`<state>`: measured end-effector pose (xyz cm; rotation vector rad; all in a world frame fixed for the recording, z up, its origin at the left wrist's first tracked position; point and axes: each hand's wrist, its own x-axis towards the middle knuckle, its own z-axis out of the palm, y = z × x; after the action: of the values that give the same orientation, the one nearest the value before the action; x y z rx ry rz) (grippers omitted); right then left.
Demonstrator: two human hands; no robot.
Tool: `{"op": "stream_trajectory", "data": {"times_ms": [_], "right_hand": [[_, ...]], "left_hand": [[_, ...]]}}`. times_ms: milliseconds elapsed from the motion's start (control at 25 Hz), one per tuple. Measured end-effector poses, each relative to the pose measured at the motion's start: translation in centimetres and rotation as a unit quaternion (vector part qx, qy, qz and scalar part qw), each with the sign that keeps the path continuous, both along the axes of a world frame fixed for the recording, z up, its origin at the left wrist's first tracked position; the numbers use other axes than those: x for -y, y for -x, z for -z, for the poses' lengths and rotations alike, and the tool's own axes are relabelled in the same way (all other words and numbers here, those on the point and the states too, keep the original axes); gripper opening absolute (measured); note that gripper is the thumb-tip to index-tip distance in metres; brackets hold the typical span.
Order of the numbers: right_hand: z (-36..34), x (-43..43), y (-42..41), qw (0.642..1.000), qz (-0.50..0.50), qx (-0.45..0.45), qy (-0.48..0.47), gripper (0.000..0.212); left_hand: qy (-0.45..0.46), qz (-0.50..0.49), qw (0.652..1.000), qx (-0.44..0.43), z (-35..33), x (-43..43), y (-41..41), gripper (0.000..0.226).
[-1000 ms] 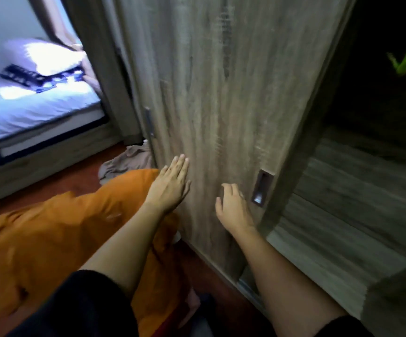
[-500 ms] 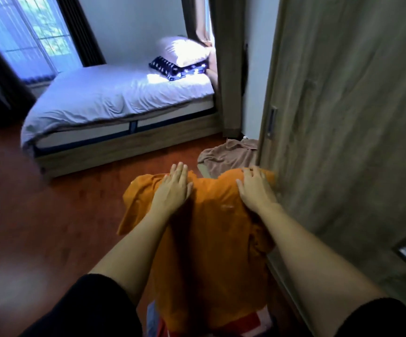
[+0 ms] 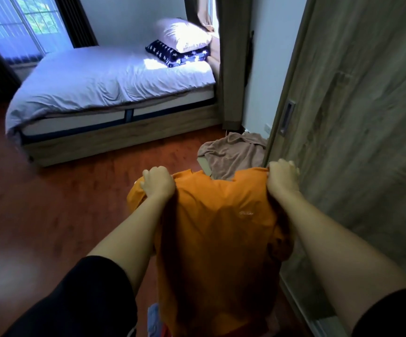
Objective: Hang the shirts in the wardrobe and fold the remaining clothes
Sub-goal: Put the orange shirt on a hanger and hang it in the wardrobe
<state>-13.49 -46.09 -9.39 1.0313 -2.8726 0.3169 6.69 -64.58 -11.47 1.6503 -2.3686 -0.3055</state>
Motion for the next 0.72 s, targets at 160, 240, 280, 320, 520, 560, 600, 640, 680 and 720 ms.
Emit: {"op": "stream_trajectory", "data": {"times_ms": [160,240,280,320,520,560,600,640,680,720], "right_hand": [[-1.2,-2.8,0.1,0.965,-0.086,0.096,0.23,0.022],[-1.9,-4.7,-0.6,0.956,-0.147,0.114,0.226,0.024],[-2.1,-5.2,-0.8,0.959,-0.165,0.127,0.191,0.034],[-2.2,-5.5,-0.9,0.965,-0.165,0.151,0.138,0.05],[-1.5,-3.2,-0.9,0.972,-0.119,0.194,-0.058,0.078],[-1.4,-2.6,-1.0,0.971,-0.1,0.204,-0.072,0.08],[-1.3,-2.2,-1.1,0.971,-0.08,0.21,-0.086,0.081],[-1.2,-1.8,-1.4,0.97,-0.064,0.212,-0.098,0.081],[-1.2,-1.4,-1.6,0.972,-0.051,0.21,-0.093,0.081],[-1.1,-1.1,-1.9,0.976,-0.043,0.201,-0.067,0.078]], "left_hand": [[-0.068,0.038,0.951,-0.3,-2.0,-0.6,-2.7,0.024],[-0.114,0.087,0.932,-0.332,-2.5,-0.9,-5.5,0.024],[-0.129,0.119,0.938,-0.298,-2.2,-0.7,-6.7,0.023],[-0.138,0.145,0.95,-0.239,-1.8,-0.5,-7.6,0.024],[-0.142,0.204,0.967,-0.052,-1.4,0.6,-7.0,0.057],[-0.14,0.197,0.97,-0.034,-1.7,0.4,-6.5,0.063],[-0.128,0.187,0.974,-0.001,-1.9,0.4,-6.0,0.065],[-0.11,0.179,0.977,0.032,-2.2,0.2,-5.6,0.064],[-0.094,0.173,0.979,0.048,-2.2,0.0,-5.1,0.061],[-0.083,0.173,0.98,0.041,-2.2,-0.2,-4.6,0.055]]}}
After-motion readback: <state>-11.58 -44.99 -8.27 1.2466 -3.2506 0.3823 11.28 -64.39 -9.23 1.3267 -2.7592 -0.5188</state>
